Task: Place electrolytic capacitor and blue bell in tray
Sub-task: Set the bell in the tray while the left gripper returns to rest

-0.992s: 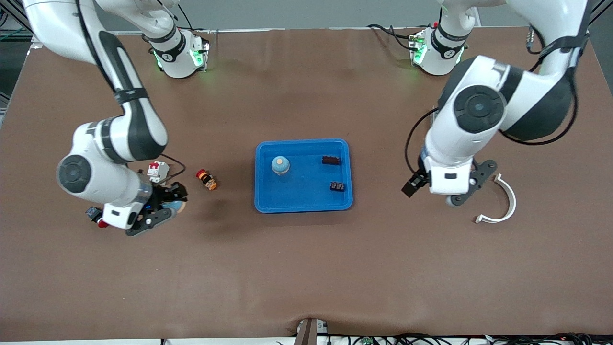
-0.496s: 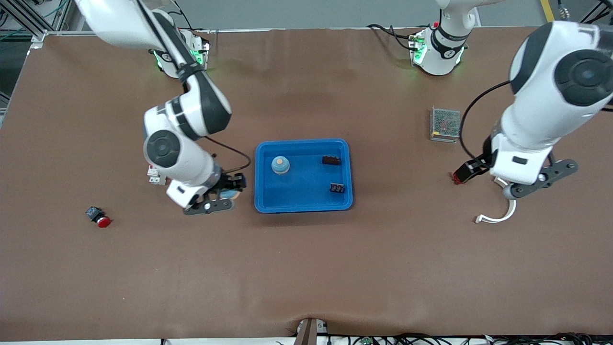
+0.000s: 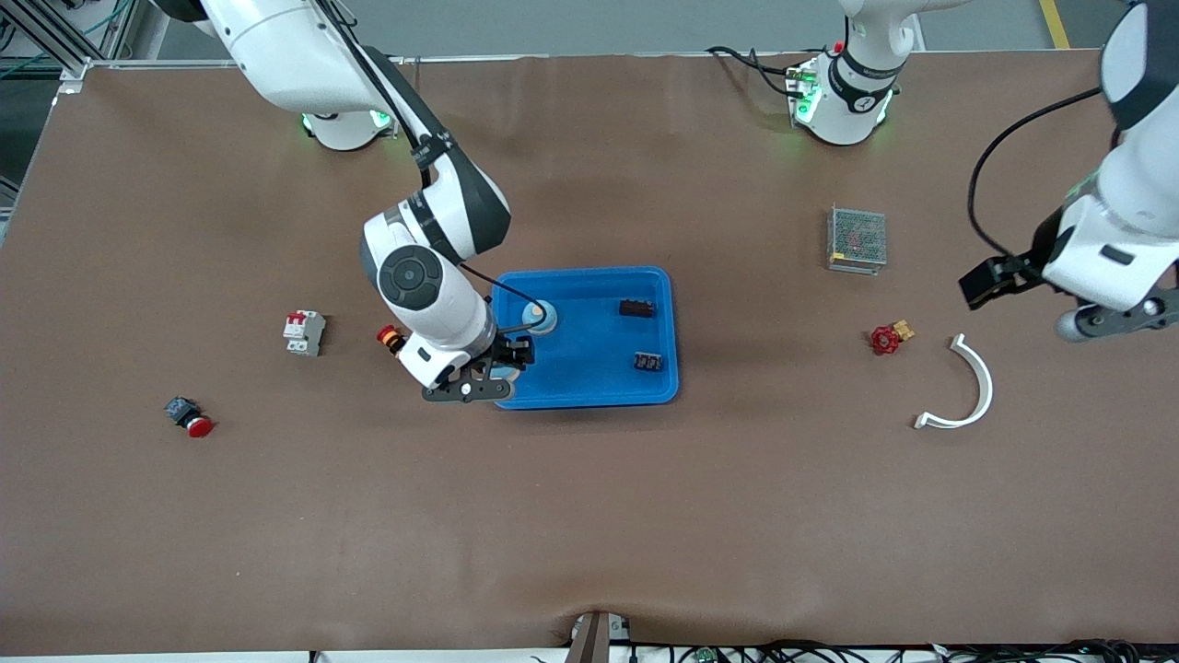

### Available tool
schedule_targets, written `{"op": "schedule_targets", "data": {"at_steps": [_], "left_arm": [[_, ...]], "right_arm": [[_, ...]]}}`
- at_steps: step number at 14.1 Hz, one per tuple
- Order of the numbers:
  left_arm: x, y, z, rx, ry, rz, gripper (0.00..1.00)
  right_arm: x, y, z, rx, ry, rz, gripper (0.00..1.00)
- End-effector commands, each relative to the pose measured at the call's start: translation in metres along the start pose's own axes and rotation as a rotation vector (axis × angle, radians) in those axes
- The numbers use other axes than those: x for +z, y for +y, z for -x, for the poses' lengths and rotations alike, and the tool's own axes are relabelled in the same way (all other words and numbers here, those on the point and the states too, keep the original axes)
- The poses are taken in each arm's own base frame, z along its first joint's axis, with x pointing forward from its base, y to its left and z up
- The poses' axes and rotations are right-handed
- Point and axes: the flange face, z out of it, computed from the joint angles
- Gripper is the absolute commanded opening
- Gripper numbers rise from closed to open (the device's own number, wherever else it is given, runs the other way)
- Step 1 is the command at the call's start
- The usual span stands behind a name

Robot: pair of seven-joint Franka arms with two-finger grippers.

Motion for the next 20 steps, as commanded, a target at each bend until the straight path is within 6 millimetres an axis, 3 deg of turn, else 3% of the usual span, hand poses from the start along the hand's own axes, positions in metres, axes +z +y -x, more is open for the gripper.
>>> {"op": "schedule_targets", "data": {"at_steps": [1, 4, 6, 11, 18, 20], "left_arm": [[-0.013, -0.019, 0.024, 0.043, -0.004, 0.0, 1.0], [-0.021, -0.03, 0.039, 0.06, -0.012, 0.028, 1.0], [-0.022, -0.051, 0.043, 0.048, -0.026, 0.067, 1.0], [-0.023, -0.052, 0.062, 0.051, -0.038, 0.064, 1.0], [-0.033, -0.057, 0.06, 0.046, -0.017, 0.068, 1.0], [-0.031, -0.057, 0.059, 0.047, -0.021, 0.069, 1.0]], "right_arm": [[0.003, -0.012, 0.0, 0.002, 0.008, 0.004, 0.51], [0.021, -0.023, 0.008, 0.015, 0.004, 0.007, 0.51], [0.035, -0.037, 0.02, 0.012, 0.013, 0.003, 0.52], [0.06, -0.036, 0.03, 0.005, 0.022, 0.01, 0.52], [0.098, -0.04, 0.04, -0.057, 0.025, 0.061, 0.52], [0.1, -0.039, 0.04, -0.062, 0.027, 0.067, 0.52]]}}
